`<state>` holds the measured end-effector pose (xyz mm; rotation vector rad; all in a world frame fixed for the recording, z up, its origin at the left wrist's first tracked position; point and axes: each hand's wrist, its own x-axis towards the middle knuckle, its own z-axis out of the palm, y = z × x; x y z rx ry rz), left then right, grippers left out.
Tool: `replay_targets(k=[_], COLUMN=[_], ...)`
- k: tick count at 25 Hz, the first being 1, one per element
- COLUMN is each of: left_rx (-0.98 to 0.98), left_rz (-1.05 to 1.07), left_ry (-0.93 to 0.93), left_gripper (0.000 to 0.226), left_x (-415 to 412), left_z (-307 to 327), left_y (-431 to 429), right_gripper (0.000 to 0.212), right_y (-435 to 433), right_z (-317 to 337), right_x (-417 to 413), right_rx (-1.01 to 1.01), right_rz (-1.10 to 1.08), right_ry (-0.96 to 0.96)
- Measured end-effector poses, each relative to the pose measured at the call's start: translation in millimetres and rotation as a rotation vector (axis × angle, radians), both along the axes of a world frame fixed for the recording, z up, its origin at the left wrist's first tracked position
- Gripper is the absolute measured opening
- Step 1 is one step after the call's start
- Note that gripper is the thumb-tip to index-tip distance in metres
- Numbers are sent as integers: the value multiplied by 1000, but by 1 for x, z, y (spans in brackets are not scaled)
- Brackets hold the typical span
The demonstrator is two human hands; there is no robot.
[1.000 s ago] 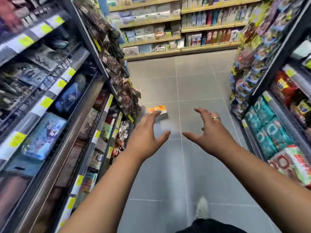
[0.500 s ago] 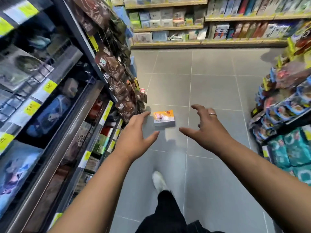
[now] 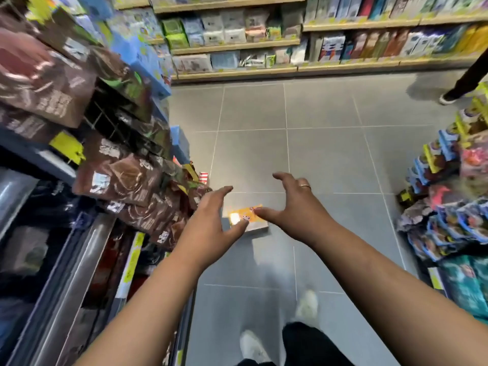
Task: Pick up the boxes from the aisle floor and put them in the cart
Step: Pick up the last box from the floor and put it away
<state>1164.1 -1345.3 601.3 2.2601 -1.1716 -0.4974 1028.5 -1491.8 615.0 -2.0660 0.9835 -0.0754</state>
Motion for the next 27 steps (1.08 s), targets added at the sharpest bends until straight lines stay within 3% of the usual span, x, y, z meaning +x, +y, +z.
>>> replay_targets(k=[7, 10, 15, 22, 27], left_rx=[157, 240, 388, 471, 550], left_rz=[63, 145, 158, 222, 285], left_ry=[57, 119, 187, 157, 134], left_gripper=[76, 76, 86, 93, 109], left_x=[78, 117, 173, 226, 250], left_z=[-100, -173, -320, -605, -755], left_y=[-124, -145, -169, -195, -204], right_gripper=[84, 84, 91, 108, 118], right_y=[-134, -173, -207, -203, -219], right_z=[-98, -174, -342, -664, -801], right_x=[106, 143, 195, 246, 252], right_rx=[46, 62, 59, 39, -78], right_rz=[22, 23, 50, 183, 270], right_ry=[93, 135, 219, 382, 472])
